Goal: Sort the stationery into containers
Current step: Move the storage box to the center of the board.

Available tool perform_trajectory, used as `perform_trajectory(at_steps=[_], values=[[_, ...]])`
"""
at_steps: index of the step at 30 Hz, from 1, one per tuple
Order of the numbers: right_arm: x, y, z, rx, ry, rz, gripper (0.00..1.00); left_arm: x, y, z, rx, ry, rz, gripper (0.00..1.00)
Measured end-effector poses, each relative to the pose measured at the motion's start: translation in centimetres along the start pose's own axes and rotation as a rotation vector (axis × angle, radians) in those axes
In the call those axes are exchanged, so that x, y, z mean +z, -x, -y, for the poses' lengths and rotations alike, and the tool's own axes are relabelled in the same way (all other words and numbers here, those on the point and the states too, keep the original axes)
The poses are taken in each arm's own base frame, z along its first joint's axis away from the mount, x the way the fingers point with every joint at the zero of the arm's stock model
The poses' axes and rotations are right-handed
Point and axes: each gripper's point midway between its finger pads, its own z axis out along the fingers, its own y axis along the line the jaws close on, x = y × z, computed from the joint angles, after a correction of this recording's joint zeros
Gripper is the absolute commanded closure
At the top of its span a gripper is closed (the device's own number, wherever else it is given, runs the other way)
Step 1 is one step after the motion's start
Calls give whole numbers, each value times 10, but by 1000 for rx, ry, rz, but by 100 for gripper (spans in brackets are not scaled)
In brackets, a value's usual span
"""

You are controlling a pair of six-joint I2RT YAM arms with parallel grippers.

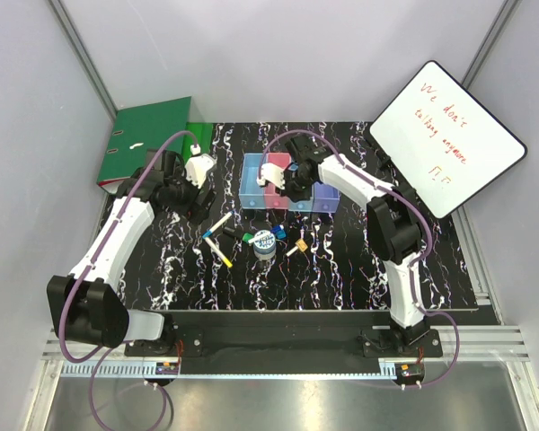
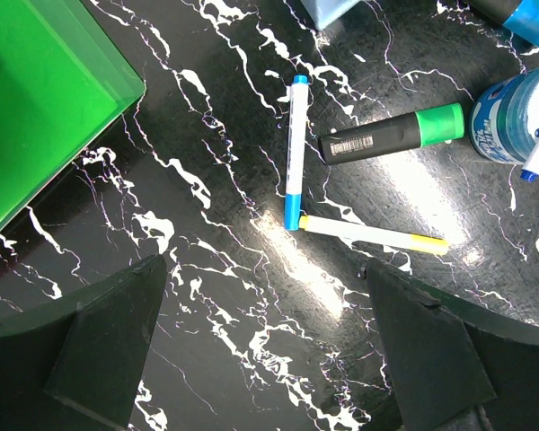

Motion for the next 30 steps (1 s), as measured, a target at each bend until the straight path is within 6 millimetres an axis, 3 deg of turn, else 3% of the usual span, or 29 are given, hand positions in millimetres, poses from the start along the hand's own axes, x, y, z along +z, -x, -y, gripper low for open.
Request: perform_trajectory(at_steps=[5, 7, 9, 13, 22, 30], values=[[-3, -2, -10, 0, 5, 0, 92, 0, 0, 0, 0, 0, -1, 1], [-4, -3, -14, -1, 7, -1, 81, 0, 0, 0, -1, 0, -1, 1], [-5, -4, -16, 1, 9, -2, 57, 0, 0, 0, -1, 0, -1, 1], [-5, -5, -19, 6, 13, -8, 42, 0, 0, 0, -1, 0, -1, 1], [-13, 2, -12, 30, -17, 4, 40, 0, 0, 0, 0, 0, -1, 1], [-67, 25, -10, -20, -75, 50, 43, 0, 0, 0, 14, -1, -1, 1]])
